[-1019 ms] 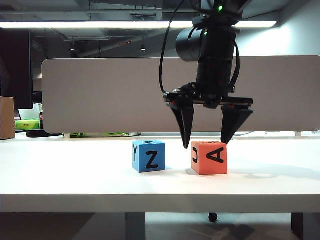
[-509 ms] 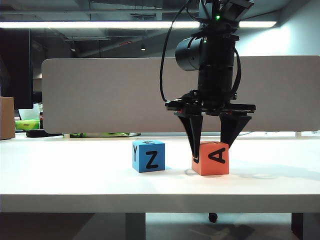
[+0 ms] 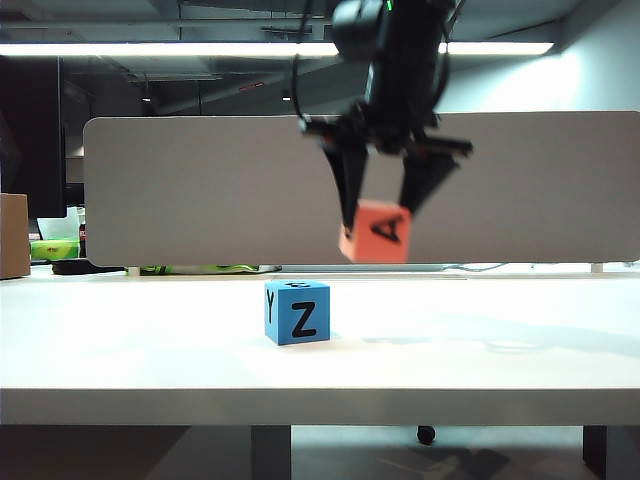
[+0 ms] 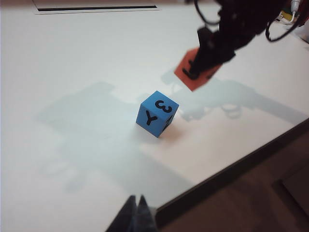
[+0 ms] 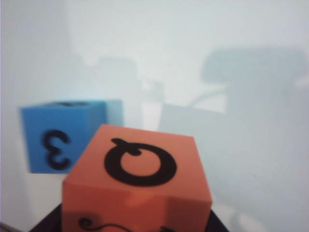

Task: Stack the letter block on the right onto the letter block on the left.

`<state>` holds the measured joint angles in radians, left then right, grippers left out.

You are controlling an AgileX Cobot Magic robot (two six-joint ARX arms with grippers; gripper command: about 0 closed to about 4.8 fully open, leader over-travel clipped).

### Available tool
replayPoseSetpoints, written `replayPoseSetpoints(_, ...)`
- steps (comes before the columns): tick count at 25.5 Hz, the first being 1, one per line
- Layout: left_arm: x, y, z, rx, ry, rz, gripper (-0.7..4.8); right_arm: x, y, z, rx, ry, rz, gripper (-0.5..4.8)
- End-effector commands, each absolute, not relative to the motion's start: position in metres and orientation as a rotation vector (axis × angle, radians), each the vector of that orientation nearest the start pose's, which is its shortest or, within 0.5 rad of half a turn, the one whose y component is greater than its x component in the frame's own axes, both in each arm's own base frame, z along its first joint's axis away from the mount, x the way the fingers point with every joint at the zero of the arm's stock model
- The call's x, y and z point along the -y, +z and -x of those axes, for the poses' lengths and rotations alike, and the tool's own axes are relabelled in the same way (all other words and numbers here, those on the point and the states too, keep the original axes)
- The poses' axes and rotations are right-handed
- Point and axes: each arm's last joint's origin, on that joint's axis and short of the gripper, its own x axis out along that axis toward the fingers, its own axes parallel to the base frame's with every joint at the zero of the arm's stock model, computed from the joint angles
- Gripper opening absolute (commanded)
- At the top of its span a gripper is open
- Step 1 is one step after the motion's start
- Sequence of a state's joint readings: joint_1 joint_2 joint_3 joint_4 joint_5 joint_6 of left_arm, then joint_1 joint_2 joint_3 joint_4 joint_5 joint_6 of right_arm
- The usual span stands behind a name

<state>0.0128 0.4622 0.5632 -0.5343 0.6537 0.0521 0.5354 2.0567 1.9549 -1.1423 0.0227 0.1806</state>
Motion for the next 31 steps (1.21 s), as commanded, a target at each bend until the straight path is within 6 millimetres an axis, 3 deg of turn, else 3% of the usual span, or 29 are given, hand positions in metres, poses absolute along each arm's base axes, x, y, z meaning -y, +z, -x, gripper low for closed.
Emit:
replayPoseSetpoints(1,0.016,0.272,-0.104,-0.358,-0.649,0.044,-0.06,-0.227,0.302,-0.364,-1.162,0.391,0.165,3.05)
replayPoseSetpoints(4,0.016,0.272,-0.104,-0.351,-0.646,0.028,-0.06,-0.243,0.303,-0.363,-1.135,0.425,0.175,3.05)
replayPoseSetpoints(7,0.016,0.272,-0.104,-0.352,-0.647,0.029,-0.06,-0.257,0.287,-0.363,-1.167,0.442,0.204,3.05)
replayPoseSetpoints(12,0.016,0.272,-0.103,-0.348,-0.648,0.028,-0.06,-0.268,0.269,-0.363,-1.205,0.462,0.247,3.05)
replayPoseSetpoints(15,0.016,0.272,-0.103,-0.348,-0.648,0.029,-0.06,-0.273,0.268,-0.36,-1.203,0.476,0.261,3.05)
replayPoseSetpoints(31,0.016,0.272,-0.103,-0.348,-0.648,0.029,-0.06,-0.272,0.267,-0.358,-1.219,0.489,0.291,3.05)
